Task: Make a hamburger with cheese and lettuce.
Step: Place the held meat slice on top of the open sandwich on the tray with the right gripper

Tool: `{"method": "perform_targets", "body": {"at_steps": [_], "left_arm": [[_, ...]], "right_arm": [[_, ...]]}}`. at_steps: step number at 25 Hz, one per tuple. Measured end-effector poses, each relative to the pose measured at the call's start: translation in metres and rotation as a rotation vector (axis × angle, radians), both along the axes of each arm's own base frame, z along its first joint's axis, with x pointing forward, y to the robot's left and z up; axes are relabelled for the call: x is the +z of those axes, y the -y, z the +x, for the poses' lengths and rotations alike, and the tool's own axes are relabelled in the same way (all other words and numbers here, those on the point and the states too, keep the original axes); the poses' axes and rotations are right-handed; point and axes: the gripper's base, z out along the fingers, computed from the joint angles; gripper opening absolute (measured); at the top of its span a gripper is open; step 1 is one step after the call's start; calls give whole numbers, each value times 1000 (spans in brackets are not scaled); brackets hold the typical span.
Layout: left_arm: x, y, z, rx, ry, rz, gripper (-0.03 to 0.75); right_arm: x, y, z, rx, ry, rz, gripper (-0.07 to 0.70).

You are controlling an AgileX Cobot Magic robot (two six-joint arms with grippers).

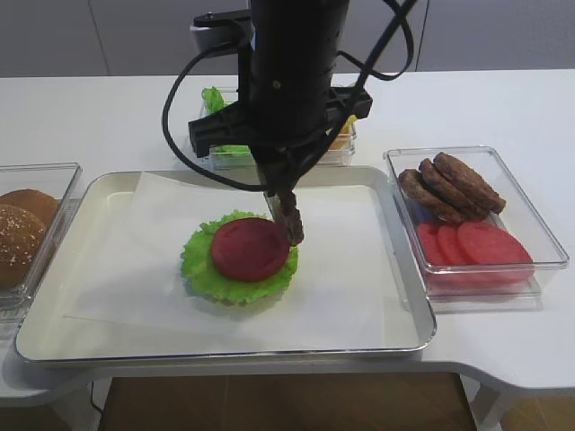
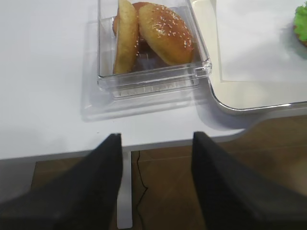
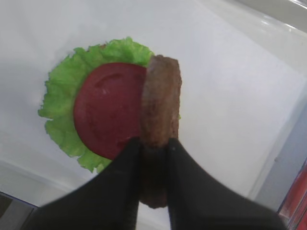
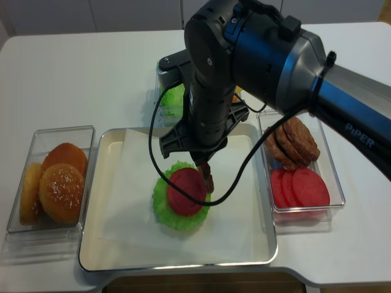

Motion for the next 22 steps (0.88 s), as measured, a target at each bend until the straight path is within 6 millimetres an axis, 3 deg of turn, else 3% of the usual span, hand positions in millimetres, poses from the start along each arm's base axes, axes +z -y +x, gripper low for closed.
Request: {"method": "perform_targets", "body": {"at_steps": [22], "left_arm": [[0, 0, 0, 0, 0, 0, 353]], "right_arm": [[-3, 0, 3, 0, 12, -22, 127]]}}
